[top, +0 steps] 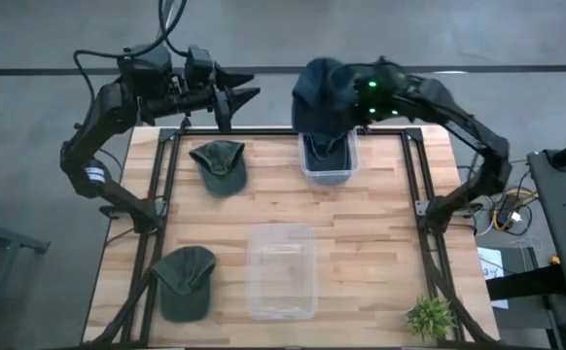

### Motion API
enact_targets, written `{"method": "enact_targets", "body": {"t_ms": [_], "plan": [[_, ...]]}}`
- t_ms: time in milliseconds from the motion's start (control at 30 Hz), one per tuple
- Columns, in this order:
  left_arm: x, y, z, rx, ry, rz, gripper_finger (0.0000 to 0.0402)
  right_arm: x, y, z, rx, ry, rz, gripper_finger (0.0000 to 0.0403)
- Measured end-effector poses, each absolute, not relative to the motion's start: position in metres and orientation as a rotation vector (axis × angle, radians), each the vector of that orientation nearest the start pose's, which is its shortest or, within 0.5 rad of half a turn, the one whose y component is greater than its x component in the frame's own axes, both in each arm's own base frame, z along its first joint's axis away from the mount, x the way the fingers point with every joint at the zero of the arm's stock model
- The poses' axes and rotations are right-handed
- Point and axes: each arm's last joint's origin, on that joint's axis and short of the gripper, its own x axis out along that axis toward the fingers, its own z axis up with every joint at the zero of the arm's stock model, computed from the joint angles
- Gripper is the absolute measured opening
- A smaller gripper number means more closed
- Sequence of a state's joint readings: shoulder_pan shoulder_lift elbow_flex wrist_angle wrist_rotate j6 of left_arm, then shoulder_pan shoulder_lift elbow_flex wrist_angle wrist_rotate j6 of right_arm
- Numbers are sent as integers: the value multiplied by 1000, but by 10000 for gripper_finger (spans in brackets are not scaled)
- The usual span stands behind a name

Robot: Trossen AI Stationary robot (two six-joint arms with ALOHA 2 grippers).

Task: Pick & Place hat
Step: Put the blue cap into the top transparent bin

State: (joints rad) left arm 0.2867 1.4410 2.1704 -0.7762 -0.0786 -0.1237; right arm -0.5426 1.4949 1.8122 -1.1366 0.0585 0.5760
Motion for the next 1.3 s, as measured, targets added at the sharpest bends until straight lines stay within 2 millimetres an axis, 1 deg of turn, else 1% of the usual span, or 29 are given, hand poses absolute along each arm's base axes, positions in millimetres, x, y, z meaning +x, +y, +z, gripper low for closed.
{"method": "enact_targets", "body": {"t_ms": [167,267,367,467,600,700,867,933,1033,1167,1300], "plan": [[215,66,567,-130,43,371,186,255,-173,396,793,813,-752,11],[215,66,567,-127,45,370,186,259,-186,375,819,937,-805,11],[215,66,567,-112,47,370,186,262,-196,360,834,1014,-837,11],[216,66,566,-99,51,370,186,265,-203,350,886,1054,-829,11],[218,67,564,-90,64,370,186,266,-208,333,955,1170,-826,11],[219,67,562,-90,78,370,186,270,-212,322,972,1226,-829,11],[221,68,557,-93,102,371,186,276,-217,309,985,1264,-832,18],[222,68,557,-93,104,371,186,277,-218,307,985,1275,-832,31],[221,68,557,-93,103,371,186,278,-217,306,980,1275,-831,65],[221,68,556,-91,112,371,186,276,-215,311,963,1270,-830,129],[221,68,555,-92,123,371,186,269,-209,325,972,1228,-812,200]]}}
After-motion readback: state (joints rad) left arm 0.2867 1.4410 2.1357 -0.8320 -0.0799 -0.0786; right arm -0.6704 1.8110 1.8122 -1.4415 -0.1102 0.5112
